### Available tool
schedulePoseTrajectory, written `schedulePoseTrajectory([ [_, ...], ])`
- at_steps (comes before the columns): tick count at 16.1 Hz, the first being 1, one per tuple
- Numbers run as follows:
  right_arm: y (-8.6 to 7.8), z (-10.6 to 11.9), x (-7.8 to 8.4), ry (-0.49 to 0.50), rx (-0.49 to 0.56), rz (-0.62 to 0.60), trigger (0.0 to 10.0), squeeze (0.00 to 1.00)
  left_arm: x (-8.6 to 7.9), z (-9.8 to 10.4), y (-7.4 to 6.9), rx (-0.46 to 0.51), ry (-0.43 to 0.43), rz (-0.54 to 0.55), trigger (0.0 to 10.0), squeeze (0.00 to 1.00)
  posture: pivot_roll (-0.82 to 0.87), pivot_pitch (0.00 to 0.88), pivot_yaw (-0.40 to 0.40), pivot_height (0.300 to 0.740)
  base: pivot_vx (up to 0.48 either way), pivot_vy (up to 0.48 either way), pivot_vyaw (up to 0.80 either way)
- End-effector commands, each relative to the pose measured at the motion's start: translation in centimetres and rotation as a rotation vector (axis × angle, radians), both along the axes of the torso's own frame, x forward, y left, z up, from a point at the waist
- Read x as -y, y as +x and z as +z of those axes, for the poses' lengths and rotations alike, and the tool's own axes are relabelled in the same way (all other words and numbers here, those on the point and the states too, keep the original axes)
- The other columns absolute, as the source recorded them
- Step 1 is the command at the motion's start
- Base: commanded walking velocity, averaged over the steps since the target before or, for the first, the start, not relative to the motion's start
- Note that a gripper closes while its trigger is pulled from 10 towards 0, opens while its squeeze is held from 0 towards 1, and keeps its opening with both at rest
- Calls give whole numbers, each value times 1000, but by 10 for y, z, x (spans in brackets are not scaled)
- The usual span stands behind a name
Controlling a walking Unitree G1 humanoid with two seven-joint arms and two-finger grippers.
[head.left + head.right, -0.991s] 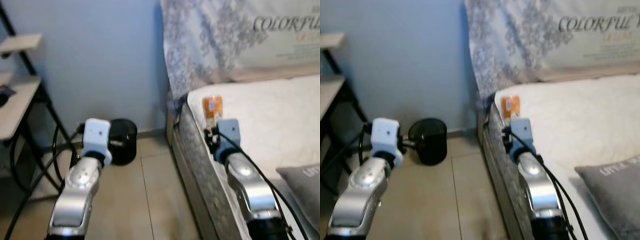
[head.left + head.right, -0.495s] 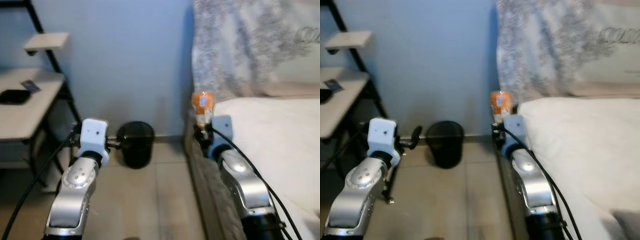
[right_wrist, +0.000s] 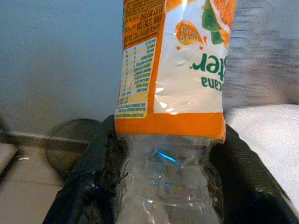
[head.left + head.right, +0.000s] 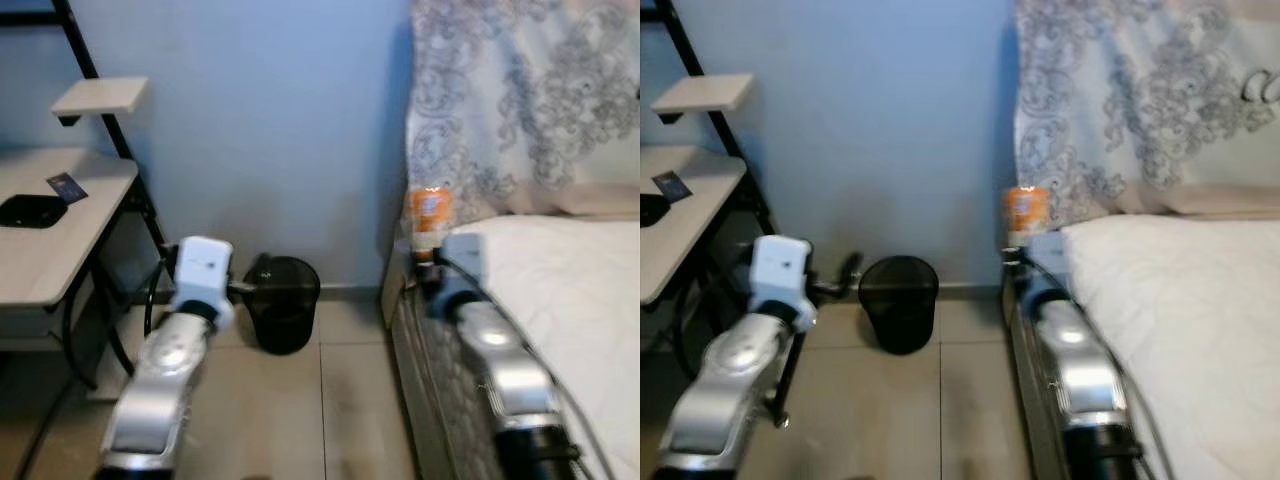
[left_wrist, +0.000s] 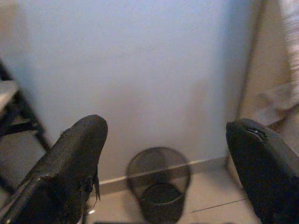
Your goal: Clean up the room
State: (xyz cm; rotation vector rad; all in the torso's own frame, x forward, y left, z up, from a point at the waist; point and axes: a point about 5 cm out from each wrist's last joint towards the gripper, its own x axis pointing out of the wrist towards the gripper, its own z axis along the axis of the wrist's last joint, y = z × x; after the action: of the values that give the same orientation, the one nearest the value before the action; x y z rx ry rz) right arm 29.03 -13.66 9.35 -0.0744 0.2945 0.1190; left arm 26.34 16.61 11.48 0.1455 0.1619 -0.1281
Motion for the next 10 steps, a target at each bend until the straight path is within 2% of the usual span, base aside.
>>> schedulePoseTrajectory([
  [1,2,1,9,-28,0,-26,10000,0,5,4,2,14,-3,-16,10000,0,44,0,24,740,364,0,0],
  [10,2,-5,6,-59,-14,16,10000,0,4,3,1,16,-1,-22,10000,0,55,0,13,740,364,0,0],
])
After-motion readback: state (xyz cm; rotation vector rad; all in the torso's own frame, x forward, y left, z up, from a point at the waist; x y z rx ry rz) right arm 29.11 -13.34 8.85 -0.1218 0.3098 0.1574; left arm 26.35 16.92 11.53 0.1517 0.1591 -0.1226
